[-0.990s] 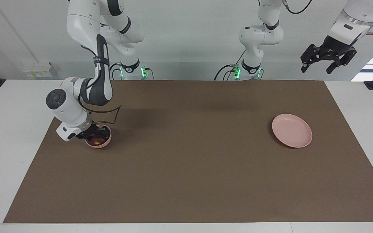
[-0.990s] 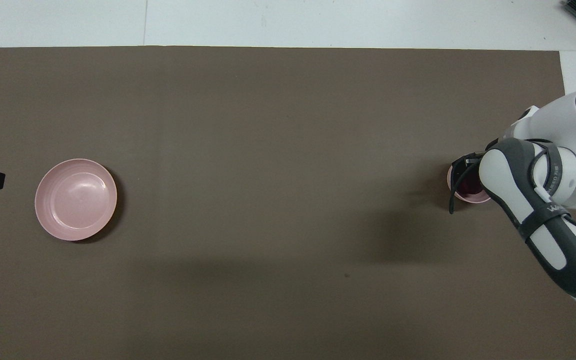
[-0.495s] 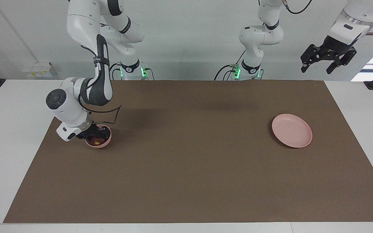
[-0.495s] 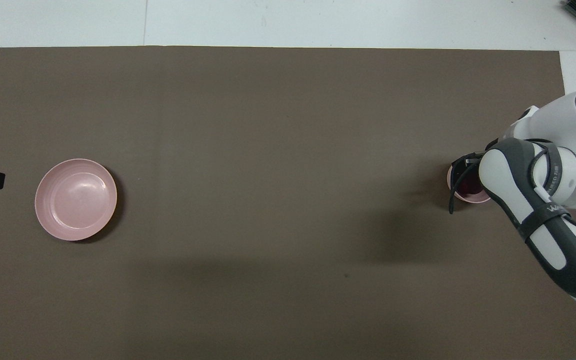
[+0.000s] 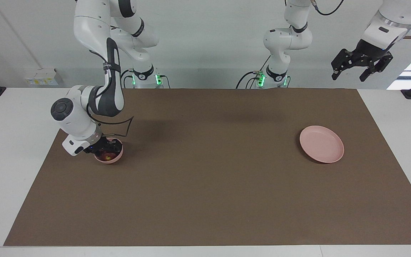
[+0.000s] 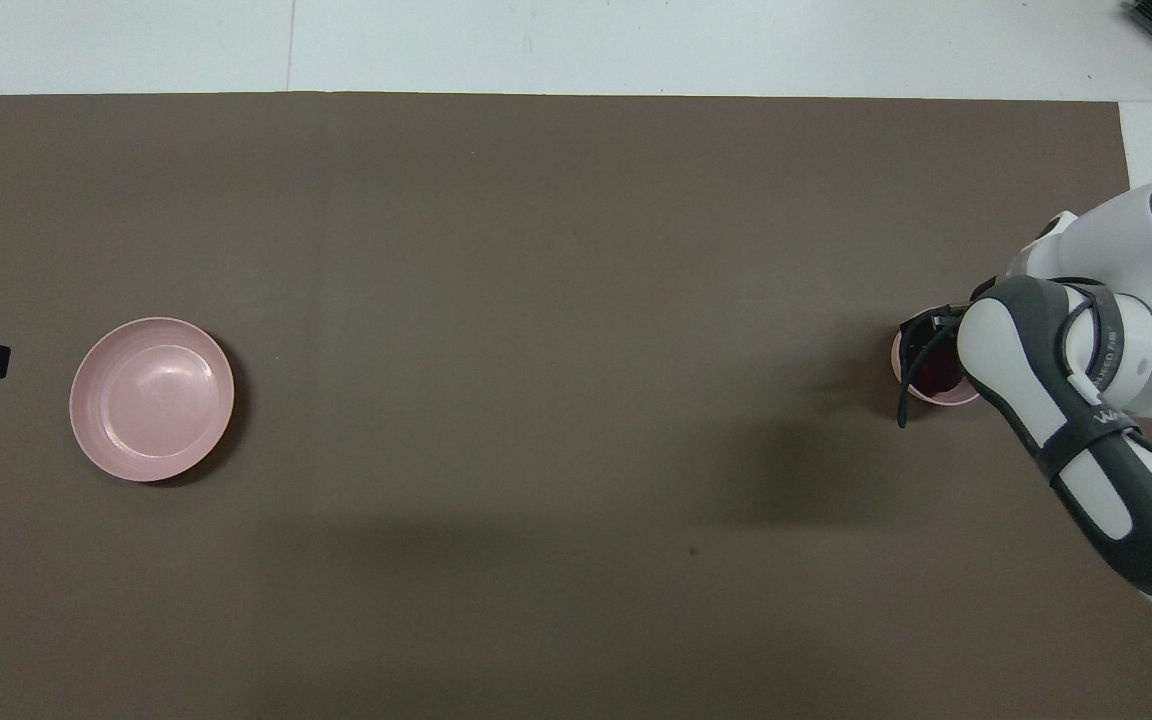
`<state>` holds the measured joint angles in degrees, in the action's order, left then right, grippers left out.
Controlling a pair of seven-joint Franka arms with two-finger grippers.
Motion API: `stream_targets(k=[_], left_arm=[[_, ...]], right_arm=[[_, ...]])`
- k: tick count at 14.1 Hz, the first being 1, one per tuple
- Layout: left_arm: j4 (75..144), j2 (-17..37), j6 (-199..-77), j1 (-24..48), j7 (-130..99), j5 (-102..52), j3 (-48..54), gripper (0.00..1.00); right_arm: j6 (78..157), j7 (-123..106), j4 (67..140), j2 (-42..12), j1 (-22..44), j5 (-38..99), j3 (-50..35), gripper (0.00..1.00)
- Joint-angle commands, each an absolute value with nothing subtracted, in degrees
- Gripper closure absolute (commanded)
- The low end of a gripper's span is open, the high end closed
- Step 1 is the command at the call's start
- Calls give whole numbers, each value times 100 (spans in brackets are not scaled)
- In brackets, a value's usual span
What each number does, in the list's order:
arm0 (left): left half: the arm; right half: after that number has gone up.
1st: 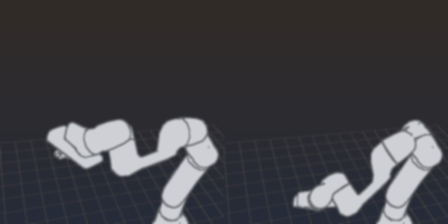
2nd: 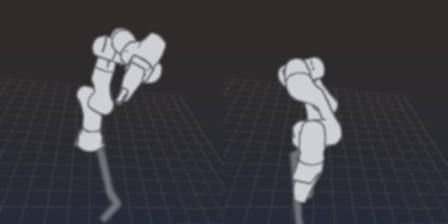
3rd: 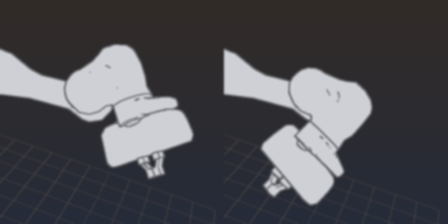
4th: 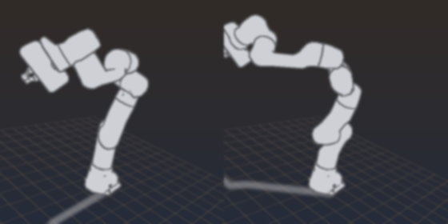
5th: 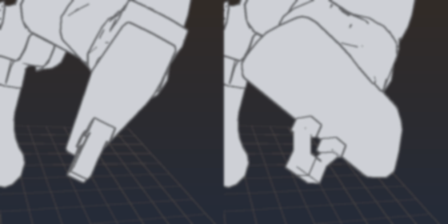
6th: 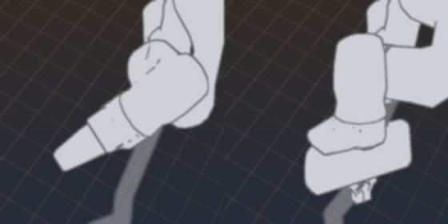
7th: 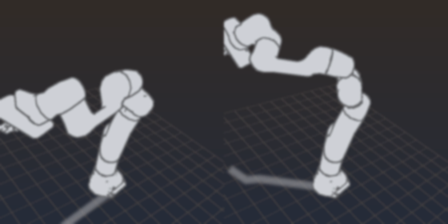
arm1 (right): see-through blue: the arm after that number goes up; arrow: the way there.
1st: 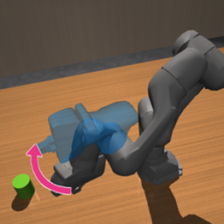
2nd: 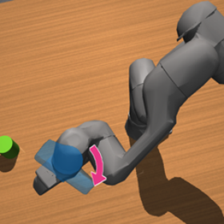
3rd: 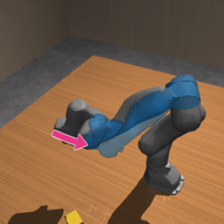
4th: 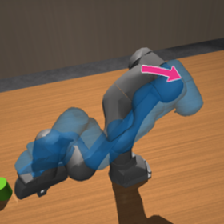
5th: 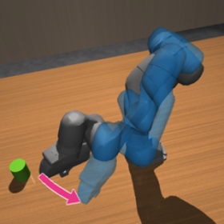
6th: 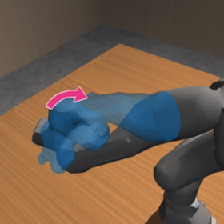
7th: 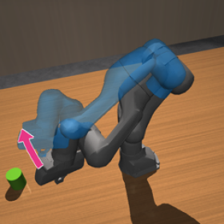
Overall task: Move apple from plate to bowl
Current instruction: 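Lower the apple into the small pink bowl with the right gripper, then open the right gripper and lift it away from the bowl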
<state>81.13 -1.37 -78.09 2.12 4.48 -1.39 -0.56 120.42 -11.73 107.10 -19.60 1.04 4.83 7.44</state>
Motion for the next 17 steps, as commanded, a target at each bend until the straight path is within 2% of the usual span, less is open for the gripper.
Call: stream_targets(k=[1, 6, 12, 17], left_arm=[[8095, -167, -7831, 281, 439, -70, -114, 0], [8095, -167, -7831, 281, 431, -70, -114, 0], [8095, -167, -7831, 281, 439, -70, -114, 0], [8095, -167, -7831, 281, 431, -70, -114, 0]], right_arm=[[12103, -1081, 10705, -1960, 53, 369, 686, 0], [12015, -1072, 10538, -1829, 88, 360, 694, 0], [11427, -617, 10274, -1241, 149, 71, 677, 0], [10926, 105, 10257, -696, 510, -61, 677, 0]])
